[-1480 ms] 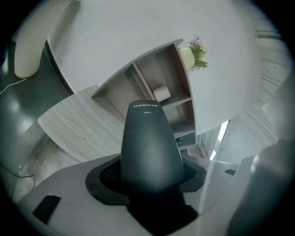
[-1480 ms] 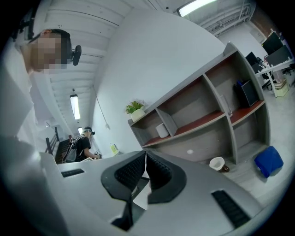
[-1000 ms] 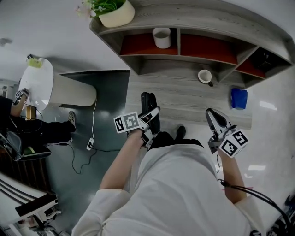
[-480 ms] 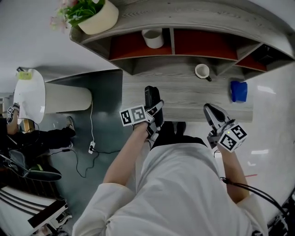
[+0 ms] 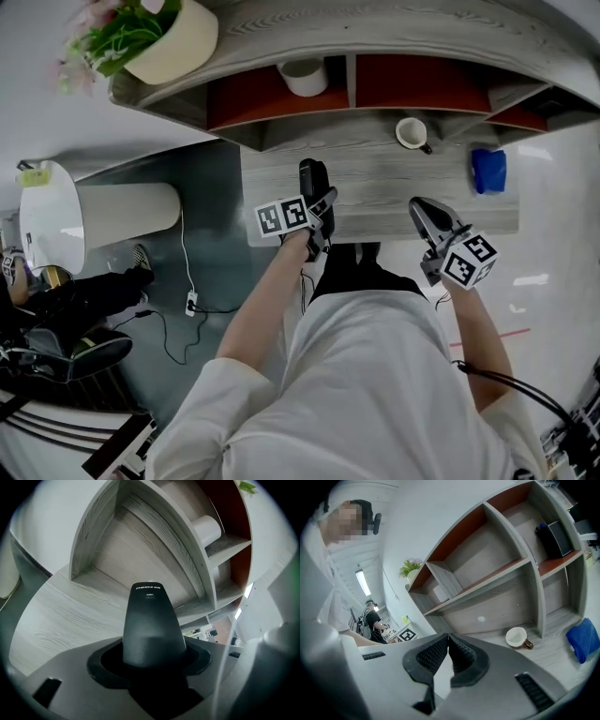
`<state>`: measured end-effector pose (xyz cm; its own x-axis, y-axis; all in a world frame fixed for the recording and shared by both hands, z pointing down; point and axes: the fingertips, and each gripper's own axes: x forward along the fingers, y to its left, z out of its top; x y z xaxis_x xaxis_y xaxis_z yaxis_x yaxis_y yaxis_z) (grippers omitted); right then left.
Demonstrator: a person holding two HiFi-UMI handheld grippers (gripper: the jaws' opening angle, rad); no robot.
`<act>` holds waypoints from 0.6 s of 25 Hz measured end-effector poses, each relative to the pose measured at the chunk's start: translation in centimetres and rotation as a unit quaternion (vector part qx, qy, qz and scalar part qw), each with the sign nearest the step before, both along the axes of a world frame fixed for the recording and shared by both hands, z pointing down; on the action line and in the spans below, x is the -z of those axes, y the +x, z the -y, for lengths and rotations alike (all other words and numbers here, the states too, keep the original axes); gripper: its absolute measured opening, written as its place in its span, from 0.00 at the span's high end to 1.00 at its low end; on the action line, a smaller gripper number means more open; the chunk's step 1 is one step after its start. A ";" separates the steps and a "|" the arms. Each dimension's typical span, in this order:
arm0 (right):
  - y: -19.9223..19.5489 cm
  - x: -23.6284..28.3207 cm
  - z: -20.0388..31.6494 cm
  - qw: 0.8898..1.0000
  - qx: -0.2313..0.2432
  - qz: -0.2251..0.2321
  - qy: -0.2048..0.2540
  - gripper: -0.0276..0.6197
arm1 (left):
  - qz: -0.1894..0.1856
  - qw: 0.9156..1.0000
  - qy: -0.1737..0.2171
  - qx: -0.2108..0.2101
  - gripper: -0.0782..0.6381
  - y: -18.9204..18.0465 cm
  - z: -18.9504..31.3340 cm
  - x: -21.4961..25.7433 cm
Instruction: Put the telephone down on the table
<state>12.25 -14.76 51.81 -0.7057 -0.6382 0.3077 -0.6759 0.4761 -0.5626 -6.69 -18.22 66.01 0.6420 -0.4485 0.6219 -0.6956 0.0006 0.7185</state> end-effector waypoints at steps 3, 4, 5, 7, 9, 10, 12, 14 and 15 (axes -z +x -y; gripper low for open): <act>-0.7 -1.5 0.7 1.000 -0.002 -0.006 -0.014 0.93 | 0.015 1.000 -0.002 -0.013 0.49 0.0 1.0 -1.8; -1.0 -2.0 0.8 1.000 -0.002 -0.008 -0.019 0.93 | 0.020 1.000 -0.002 -0.017 0.49 0.0 1.3 -2.5; -1.3 -2.4 1.0 1.000 -0.003 -0.010 -0.023 0.93 | 0.025 0.999 -0.003 -0.020 0.49 0.0 1.6 -3.2; -1.8 -3.1 1.3 0.999 -0.003 -0.012 -0.030 0.93 | 0.035 0.999 -0.005 -0.025 0.49 0.0 2.3 -4.6; -2.2 -3.6 1.5 0.999 -0.006 -0.011 -0.036 0.93 | 0.053 0.998 -0.003 -0.033 0.49 0.1 3.1 -6.0; -2.4 -3.9 1.5 0.999 -0.007 -0.011 -0.039 0.93 | 0.064 0.997 -0.001 -0.039 0.49 0.1 3.5 -6.6; -2.5 -4.3 1.4 0.999 -0.008 -0.014 -0.044 0.93 | 0.087 0.995 0.005 -0.050 0.49 0.1 4.4 -7.9; -2.5 -4.7 1.3 0.999 -0.010 -0.017 -0.050 0.93 | 0.113 0.992 0.011 -0.062 0.49 0.2 5.2 -9.3; -2.5 -4.8 1.2 0.998 -0.011 -0.018 -0.053 0.93 | 0.125 0.990 0.012 -0.065 0.49 0.2 5.6 -9.9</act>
<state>9.74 -15.97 56.65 -0.6794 -0.6156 0.3994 -0.7061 0.4003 -0.5841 -6.50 -23.87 75.95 0.5222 -0.3889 0.7590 -0.8451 -0.1166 0.5218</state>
